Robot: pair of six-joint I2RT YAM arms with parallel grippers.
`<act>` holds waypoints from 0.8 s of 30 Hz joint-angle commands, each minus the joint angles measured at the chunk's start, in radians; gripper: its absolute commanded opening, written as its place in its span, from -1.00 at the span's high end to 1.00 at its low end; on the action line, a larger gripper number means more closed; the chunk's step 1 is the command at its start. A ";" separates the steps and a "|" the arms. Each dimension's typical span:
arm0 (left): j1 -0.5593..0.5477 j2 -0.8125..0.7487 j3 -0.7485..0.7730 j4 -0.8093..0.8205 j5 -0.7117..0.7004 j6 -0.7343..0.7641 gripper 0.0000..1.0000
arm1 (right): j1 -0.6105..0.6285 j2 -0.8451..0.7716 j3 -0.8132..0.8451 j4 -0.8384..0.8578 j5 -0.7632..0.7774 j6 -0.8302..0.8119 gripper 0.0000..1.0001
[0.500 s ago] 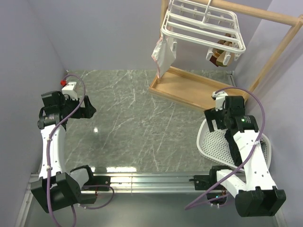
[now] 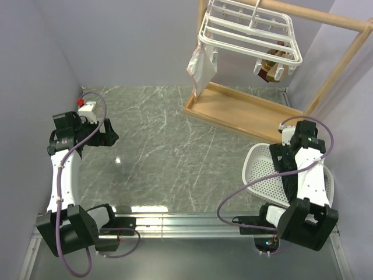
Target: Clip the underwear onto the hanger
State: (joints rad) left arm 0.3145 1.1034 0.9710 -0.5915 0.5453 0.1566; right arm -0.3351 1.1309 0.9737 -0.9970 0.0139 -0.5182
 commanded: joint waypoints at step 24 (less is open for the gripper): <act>0.001 0.029 0.057 -0.011 0.107 0.017 -0.99 | -0.260 0.284 -0.075 0.166 -0.158 -0.143 0.90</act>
State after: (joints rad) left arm 0.3145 1.1328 0.9829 -0.5995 0.6136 0.1570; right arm -0.5827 1.4849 0.8299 -0.7513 -0.0780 -0.6415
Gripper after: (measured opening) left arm 0.994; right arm 0.125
